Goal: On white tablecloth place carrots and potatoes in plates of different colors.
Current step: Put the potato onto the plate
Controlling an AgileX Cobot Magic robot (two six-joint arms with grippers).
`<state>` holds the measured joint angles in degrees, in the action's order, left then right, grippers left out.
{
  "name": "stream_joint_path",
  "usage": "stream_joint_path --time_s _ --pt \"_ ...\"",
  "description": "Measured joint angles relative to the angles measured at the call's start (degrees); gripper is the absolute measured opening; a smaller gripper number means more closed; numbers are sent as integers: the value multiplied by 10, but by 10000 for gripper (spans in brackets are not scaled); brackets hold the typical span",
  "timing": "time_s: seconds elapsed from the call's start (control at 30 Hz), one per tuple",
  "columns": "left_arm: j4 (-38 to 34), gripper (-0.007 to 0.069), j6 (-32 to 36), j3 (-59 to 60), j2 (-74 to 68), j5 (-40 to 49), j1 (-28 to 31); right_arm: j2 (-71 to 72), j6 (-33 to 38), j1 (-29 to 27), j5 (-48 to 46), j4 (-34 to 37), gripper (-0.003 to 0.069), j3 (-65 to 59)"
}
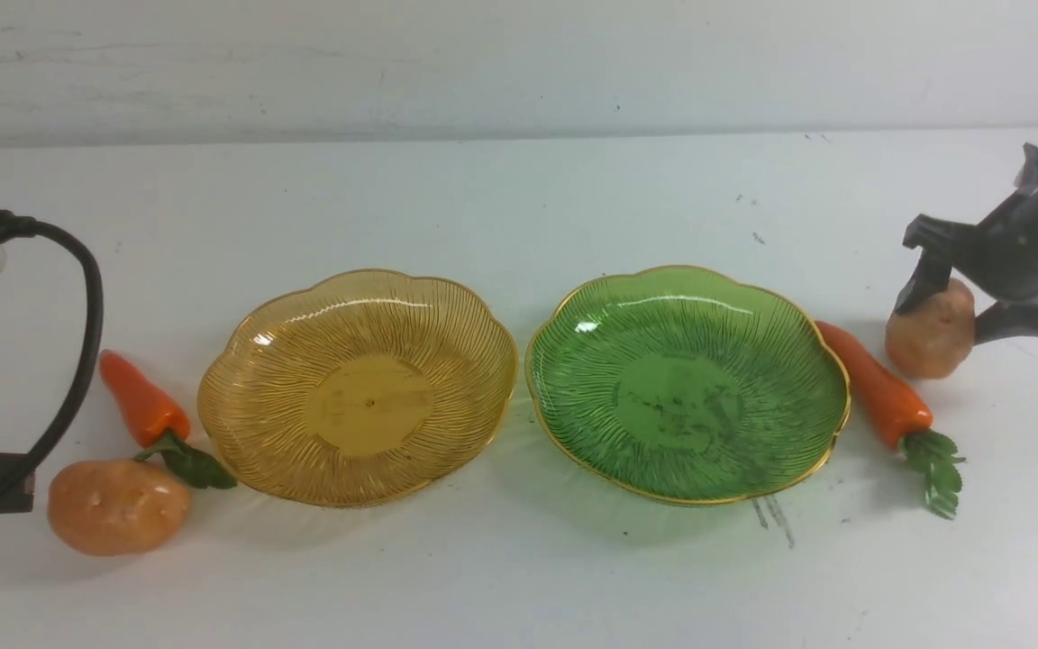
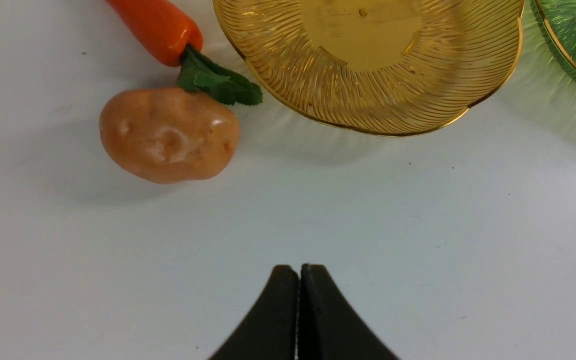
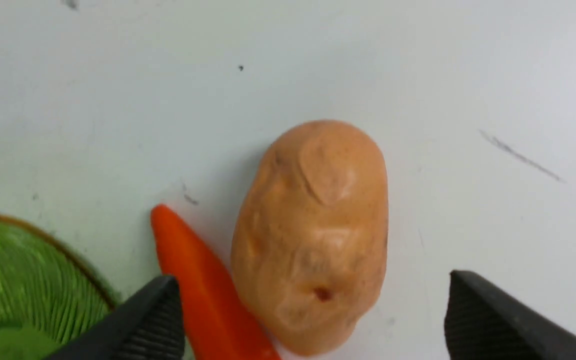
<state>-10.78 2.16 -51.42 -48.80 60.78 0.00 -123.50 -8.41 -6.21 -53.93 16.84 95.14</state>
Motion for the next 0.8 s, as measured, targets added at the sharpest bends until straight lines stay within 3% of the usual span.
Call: stream_joint_path --time_s 0.33,0.57,0.67,0.77,0.8 --pt "-1 -10 2 0 0 -1 0 77 36 29 -139 34 505 76" --pt "-1 -10 2 0 0 -1 0 39 49 148 -163 -2 505 80" --pt "-1 -10 2 0 0 1 0 8 51 225 -164 -25 507 80" --pt "-1 -10 2 0 0 3 0 7 51 249 -165 -34 554 80" --pt "-1 -10 2 0 0 3 0 7 51 259 -165 -40 601 82"
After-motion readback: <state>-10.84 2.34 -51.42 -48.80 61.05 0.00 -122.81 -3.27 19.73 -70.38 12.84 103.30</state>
